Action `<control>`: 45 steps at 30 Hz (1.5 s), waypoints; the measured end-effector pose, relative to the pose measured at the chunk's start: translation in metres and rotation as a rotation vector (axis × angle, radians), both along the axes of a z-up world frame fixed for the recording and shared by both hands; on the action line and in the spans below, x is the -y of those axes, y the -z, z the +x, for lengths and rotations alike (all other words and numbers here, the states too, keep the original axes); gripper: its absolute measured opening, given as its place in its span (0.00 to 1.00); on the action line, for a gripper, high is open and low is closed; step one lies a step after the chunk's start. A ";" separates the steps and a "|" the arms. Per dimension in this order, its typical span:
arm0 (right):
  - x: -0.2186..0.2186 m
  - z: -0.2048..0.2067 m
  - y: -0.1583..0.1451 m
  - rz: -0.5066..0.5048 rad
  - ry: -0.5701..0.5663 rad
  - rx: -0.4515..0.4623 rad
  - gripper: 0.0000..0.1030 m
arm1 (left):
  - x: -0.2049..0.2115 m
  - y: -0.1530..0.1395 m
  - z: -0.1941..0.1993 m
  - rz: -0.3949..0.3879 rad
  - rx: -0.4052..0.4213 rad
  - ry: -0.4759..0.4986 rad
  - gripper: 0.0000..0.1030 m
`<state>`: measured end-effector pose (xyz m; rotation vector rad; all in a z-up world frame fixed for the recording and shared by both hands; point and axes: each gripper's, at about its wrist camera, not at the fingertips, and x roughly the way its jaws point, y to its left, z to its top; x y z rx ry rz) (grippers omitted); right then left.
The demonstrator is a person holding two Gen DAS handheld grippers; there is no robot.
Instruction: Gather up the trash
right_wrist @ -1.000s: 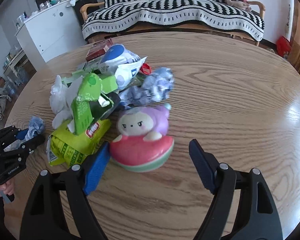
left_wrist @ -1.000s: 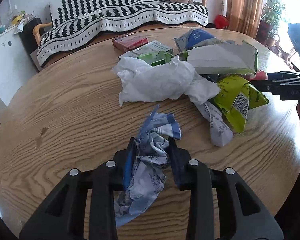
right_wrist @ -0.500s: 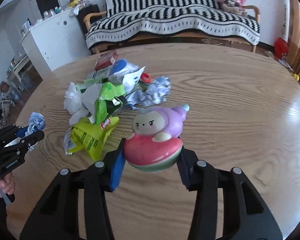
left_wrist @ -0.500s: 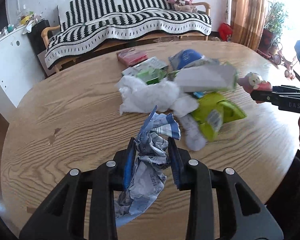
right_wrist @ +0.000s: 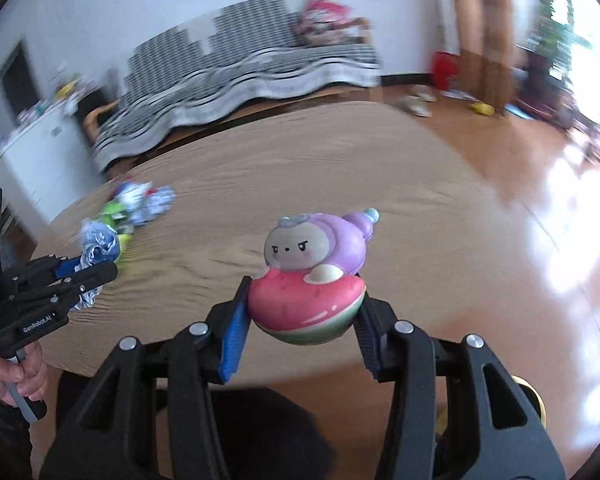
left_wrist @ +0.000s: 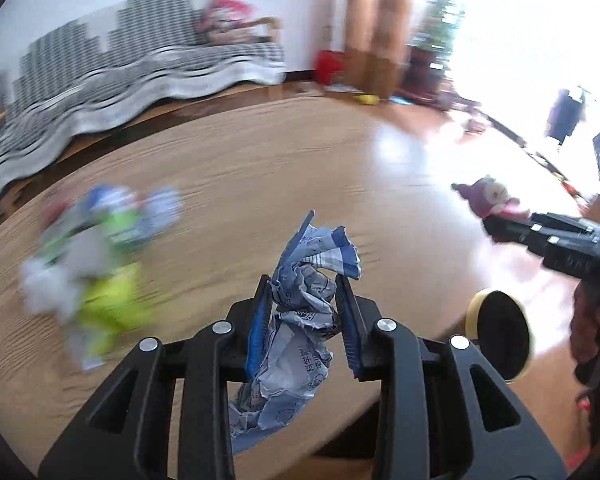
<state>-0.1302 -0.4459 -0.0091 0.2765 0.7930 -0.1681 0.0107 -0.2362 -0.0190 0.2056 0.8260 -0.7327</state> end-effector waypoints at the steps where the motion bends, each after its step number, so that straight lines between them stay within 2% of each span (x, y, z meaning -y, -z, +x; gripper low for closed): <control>1: 0.017 -0.019 0.001 -0.002 0.043 -0.003 0.46 | 0.017 0.000 -0.008 -0.008 -0.005 0.032 0.31; 5: 0.078 -0.090 0.012 0.013 0.209 -0.027 0.46 | 0.109 0.007 -0.055 -0.047 -0.051 0.208 0.31; 8: 0.120 -0.148 0.028 0.025 0.333 -0.056 0.46 | 0.171 0.025 -0.097 -0.059 -0.118 0.334 0.31; 12: 0.156 -0.204 0.052 0.057 0.453 -0.084 0.46 | 0.229 0.058 -0.143 -0.029 -0.165 0.446 0.31; 17: 0.178 -0.242 0.080 0.100 0.535 -0.113 0.47 | 0.280 0.106 -0.185 0.013 -0.228 0.546 0.31; 21: 0.184 -0.254 0.099 0.131 0.557 -0.124 0.47 | 0.296 0.139 -0.208 0.030 -0.263 0.585 0.31; 25: 0.186 -0.256 0.110 0.139 0.559 -0.132 0.47 | 0.300 0.172 -0.213 0.068 -0.283 0.599 0.31; 30: 0.189 -0.255 0.116 0.153 0.566 -0.135 0.47 | 0.312 0.181 -0.209 0.071 -0.298 0.601 0.31; 32: 0.188 -0.254 0.115 0.155 0.569 -0.134 0.47 | 0.313 0.181 -0.208 0.064 -0.295 0.608 0.36; 33: 0.189 -0.253 0.116 0.154 0.570 -0.135 0.47 | 0.312 0.180 -0.209 0.062 -0.295 0.611 0.45; 34: 0.189 -0.252 0.115 0.155 0.570 -0.137 0.47 | 0.307 0.180 -0.209 0.056 -0.296 0.614 0.60; 36: 0.190 -0.252 0.117 0.156 0.571 -0.141 0.47 | 0.306 0.177 -0.208 0.040 -0.288 0.616 0.69; 45: 0.189 -0.246 0.119 0.161 0.565 -0.145 0.48 | 0.294 0.166 -0.193 0.017 -0.310 0.561 0.72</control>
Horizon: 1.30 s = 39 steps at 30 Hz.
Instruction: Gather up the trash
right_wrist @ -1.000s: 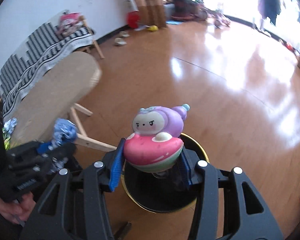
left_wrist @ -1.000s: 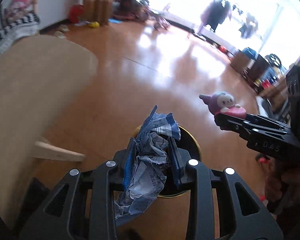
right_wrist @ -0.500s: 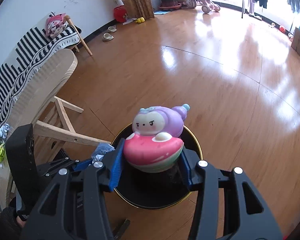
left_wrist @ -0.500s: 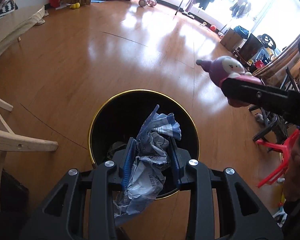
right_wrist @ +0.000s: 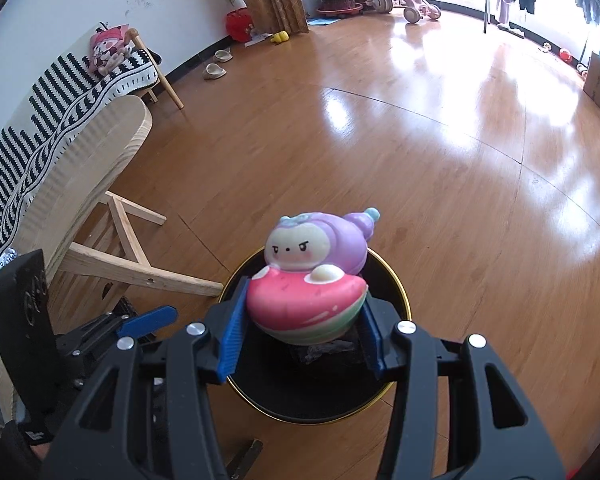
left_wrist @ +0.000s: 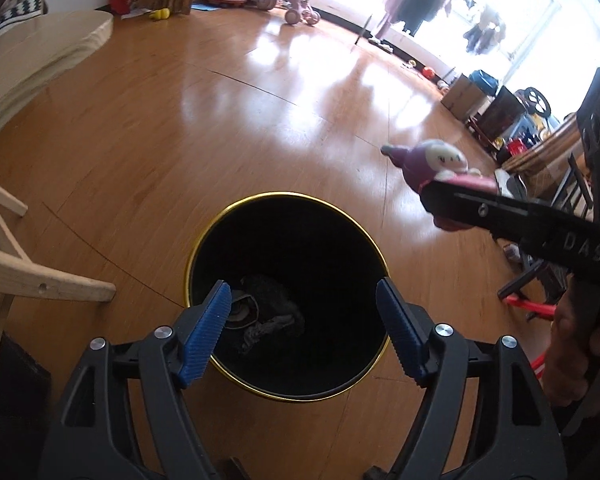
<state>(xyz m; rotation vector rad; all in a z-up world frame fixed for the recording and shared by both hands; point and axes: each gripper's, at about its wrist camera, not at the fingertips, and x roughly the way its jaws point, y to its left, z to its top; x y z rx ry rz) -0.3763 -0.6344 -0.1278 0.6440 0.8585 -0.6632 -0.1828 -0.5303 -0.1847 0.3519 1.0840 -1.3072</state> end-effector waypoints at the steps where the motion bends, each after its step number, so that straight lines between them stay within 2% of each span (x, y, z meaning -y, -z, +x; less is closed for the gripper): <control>1: 0.000 0.000 0.000 -0.001 0.000 -0.001 0.49 | -0.002 -0.003 0.001 -0.004 0.005 -0.003 0.74; 5: 0.000 0.003 -0.002 -0.004 -0.001 -0.001 0.53 | -0.014 -0.015 0.009 0.003 0.034 -0.034 0.78; 9: -0.003 0.009 -0.007 -0.019 -0.001 0.001 0.68 | -0.029 -0.031 0.021 -0.007 0.051 -0.075 0.84; 14: -0.017 0.030 -0.019 -0.037 -0.047 0.009 0.69 | -0.066 -0.061 0.048 -0.021 0.088 -0.152 0.87; 19: -0.047 0.074 -0.032 -0.046 -0.144 0.034 0.72 | -0.110 -0.095 0.082 -0.033 0.127 -0.275 0.89; 22: -0.075 0.115 -0.042 -0.042 -0.233 0.059 0.72 | -0.155 -0.112 0.107 -0.040 0.129 -0.372 0.89; 30: -0.202 0.241 -0.069 -0.025 -0.542 0.126 0.72 | -0.334 -0.136 0.177 0.004 0.216 -0.702 0.89; 34: -0.274 0.300 -0.078 0.005 -0.689 0.151 0.72 | -0.433 -0.138 0.205 0.069 0.251 -0.880 0.89; 37: -0.323 0.338 -0.083 0.036 -0.781 0.166 0.72 | -0.499 -0.138 0.220 0.081 0.248 -1.001 0.89; 39: -0.355 0.361 -0.086 0.047 -0.836 0.171 0.72 | -0.526 -0.137 0.229 0.085 0.240 -1.054 0.89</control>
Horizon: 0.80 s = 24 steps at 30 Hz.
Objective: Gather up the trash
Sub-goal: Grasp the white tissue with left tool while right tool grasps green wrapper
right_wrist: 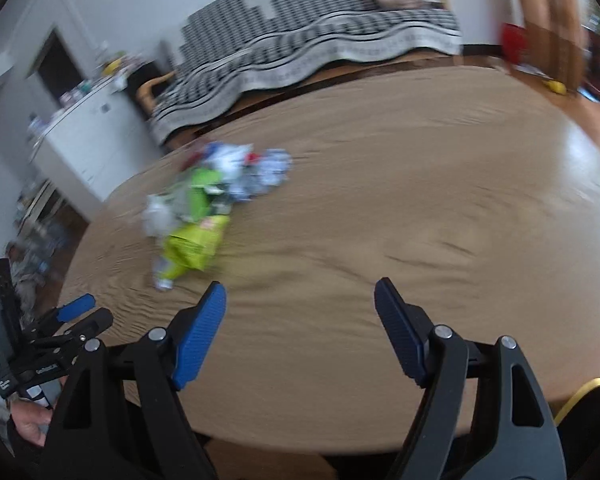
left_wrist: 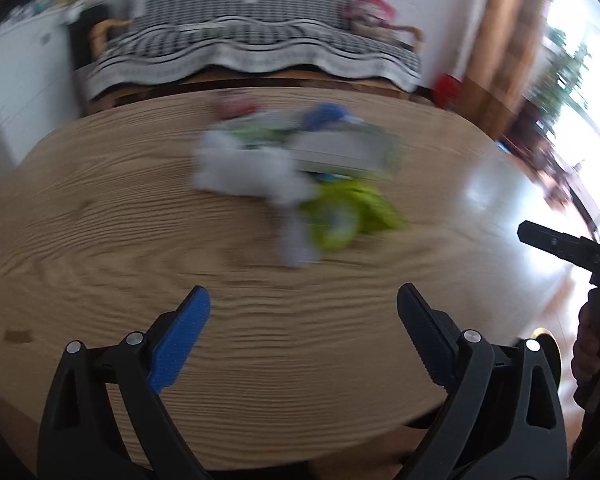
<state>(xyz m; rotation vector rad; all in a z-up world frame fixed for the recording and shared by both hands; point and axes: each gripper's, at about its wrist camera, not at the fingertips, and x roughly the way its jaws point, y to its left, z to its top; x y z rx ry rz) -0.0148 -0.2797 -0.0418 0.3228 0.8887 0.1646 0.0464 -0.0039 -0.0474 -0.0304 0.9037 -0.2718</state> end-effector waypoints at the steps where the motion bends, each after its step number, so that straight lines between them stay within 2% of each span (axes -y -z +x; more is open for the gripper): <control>1: -0.013 0.012 -0.002 0.000 -0.023 0.002 0.72 | -0.012 0.001 0.004 -0.004 -0.002 -0.023 0.89; 3: -0.038 0.033 -0.005 -0.003 -0.063 0.003 0.72 | -0.039 0.005 0.007 -0.017 -0.010 -0.062 0.89; 5: -0.056 0.054 -0.007 -0.007 -0.088 0.005 0.72 | -0.049 0.010 0.017 -0.032 -0.025 -0.088 0.89; 9: -0.089 0.094 -0.003 -0.028 -0.126 0.000 0.72 | -0.058 0.023 0.034 -0.056 -0.060 -0.103 0.89; 11: -0.095 0.109 0.002 -0.025 -0.130 -0.015 0.68 | -0.058 0.029 0.045 -0.067 -0.070 -0.099 0.89; 14: -0.102 0.130 0.010 -0.003 -0.134 -0.038 0.60 | -0.052 0.034 0.061 -0.074 -0.078 -0.092 0.89; 17: -0.108 0.143 0.017 -0.005 -0.143 -0.054 0.47 | -0.044 0.038 0.075 -0.078 -0.088 -0.089 0.89; 19: -0.112 0.148 0.021 0.000 -0.158 -0.061 0.30 | -0.038 0.039 0.086 -0.083 -0.092 -0.081 0.89; 21: -0.112 0.145 0.017 0.007 -0.171 -0.038 0.21 | -0.032 0.039 0.093 -0.072 -0.089 -0.081 0.89; 24: -0.109 0.139 0.006 -0.001 -0.182 0.006 0.17 | -0.024 0.039 0.102 -0.069 -0.090 -0.090 0.89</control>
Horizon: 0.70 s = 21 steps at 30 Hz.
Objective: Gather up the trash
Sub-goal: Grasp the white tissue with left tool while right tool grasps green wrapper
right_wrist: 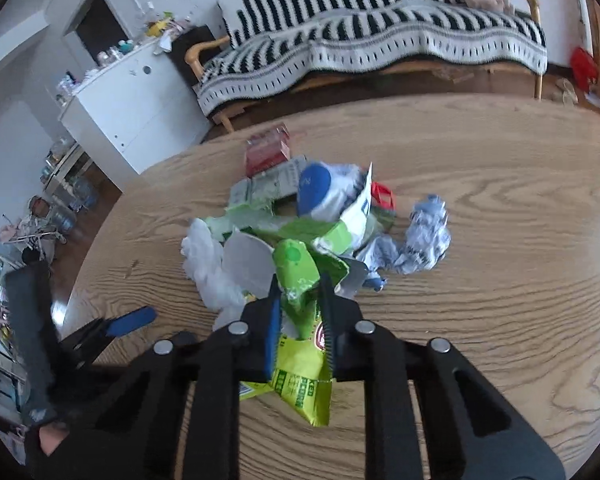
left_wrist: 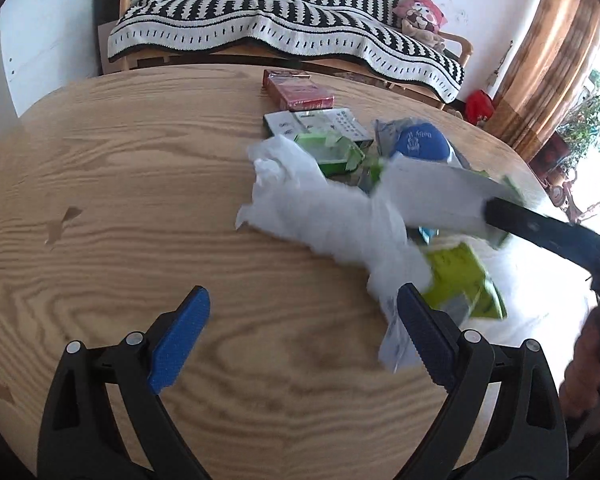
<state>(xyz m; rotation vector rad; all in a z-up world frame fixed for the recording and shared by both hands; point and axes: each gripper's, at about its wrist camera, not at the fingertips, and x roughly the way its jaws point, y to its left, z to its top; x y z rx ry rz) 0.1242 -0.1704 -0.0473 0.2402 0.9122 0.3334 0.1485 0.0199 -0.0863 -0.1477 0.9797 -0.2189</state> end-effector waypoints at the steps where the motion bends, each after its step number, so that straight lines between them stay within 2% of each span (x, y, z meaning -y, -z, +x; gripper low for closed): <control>1: 0.003 -0.004 -0.005 0.006 -0.001 0.019 0.17 | 0.002 0.000 0.004 -0.010 -0.004 -0.003 0.89; 7: 0.029 -0.026 -0.036 0.041 0.032 0.095 0.17 | 0.024 0.008 0.036 -0.045 -0.041 -0.020 0.89; 13: 0.059 -0.048 -0.047 0.049 0.061 0.109 0.17 | 0.036 0.012 0.056 0.031 -0.047 -0.076 0.89; 14: 0.064 -0.051 -0.047 0.048 0.069 0.108 0.17 | 0.038 0.011 0.056 0.047 -0.044 -0.071 0.85; 16: 0.075 -0.059 -0.047 0.051 0.085 0.108 0.17 | 0.038 0.007 0.053 0.055 -0.036 -0.074 0.48; 18: 0.084 -0.067 -0.046 0.055 0.105 0.108 0.17 | 0.033 0.004 0.049 0.035 -0.046 -0.083 0.32; 21: 0.098 -0.078 -0.044 0.056 0.128 0.111 0.17 | 0.027 -0.009 0.039 0.038 -0.015 -0.086 0.26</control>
